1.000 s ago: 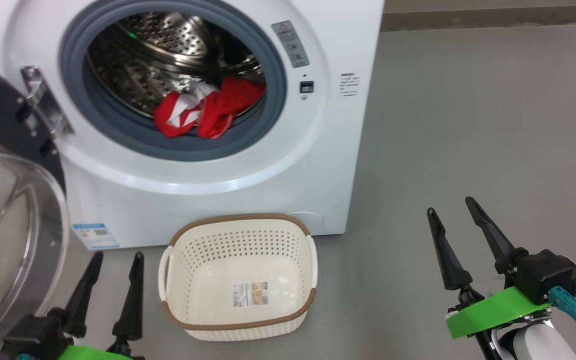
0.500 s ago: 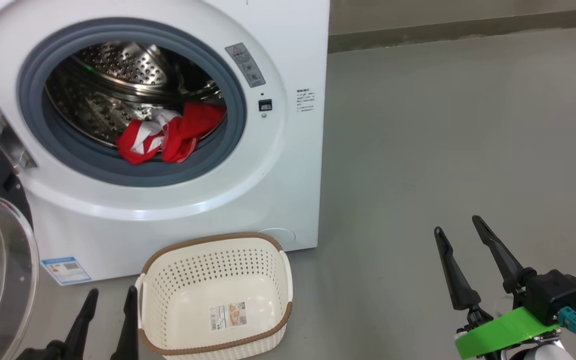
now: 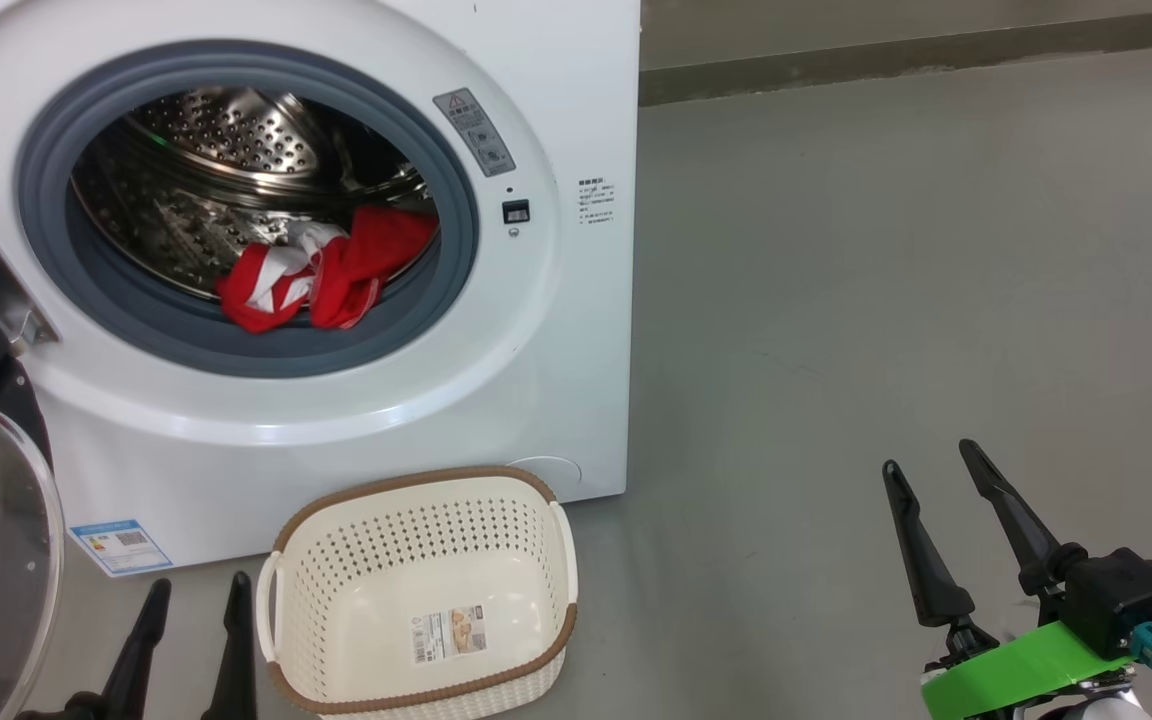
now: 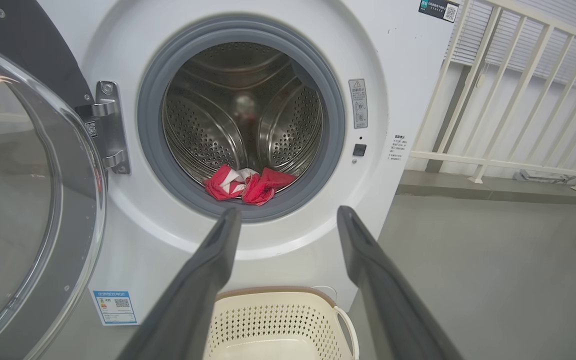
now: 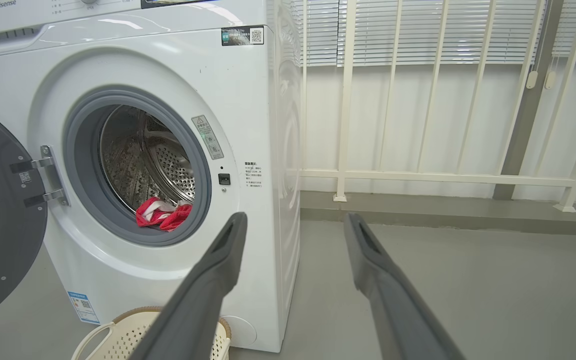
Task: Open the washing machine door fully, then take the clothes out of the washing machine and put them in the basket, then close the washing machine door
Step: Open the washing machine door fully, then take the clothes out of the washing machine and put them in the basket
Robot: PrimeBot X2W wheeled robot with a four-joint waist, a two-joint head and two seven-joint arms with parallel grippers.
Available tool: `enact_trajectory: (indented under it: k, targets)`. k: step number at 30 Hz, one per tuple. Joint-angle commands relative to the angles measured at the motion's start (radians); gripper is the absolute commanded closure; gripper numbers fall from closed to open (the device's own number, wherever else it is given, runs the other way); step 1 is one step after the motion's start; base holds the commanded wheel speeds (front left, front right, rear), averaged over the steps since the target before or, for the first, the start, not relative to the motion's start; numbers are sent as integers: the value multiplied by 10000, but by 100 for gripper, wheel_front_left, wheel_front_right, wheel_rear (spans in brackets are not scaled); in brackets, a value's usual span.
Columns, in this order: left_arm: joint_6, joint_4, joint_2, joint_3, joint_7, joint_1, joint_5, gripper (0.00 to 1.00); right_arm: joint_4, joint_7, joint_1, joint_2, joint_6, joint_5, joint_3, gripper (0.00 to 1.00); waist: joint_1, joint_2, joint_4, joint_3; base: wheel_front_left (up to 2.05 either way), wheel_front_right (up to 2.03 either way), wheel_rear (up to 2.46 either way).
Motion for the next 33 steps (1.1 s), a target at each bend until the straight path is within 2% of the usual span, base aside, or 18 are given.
enact_trajectory:
  k: [1,14,33]
  targets:
    - [-30,-327,75,407,-119,-165,133,0,-264,-65,-179,-82,65,59,185,0,0,-1,7,8,0,0,0]
    - [361,-283,-92,645,-119,-149,625,0,-184,-65,-193,-166,65,35,289,0,0,-1,55,-24,14,-23,9]
    - [183,-270,-260,627,-120,-218,387,0,-83,-65,-259,-182,65,66,389,0,0,-1,100,138,136,-147,11]
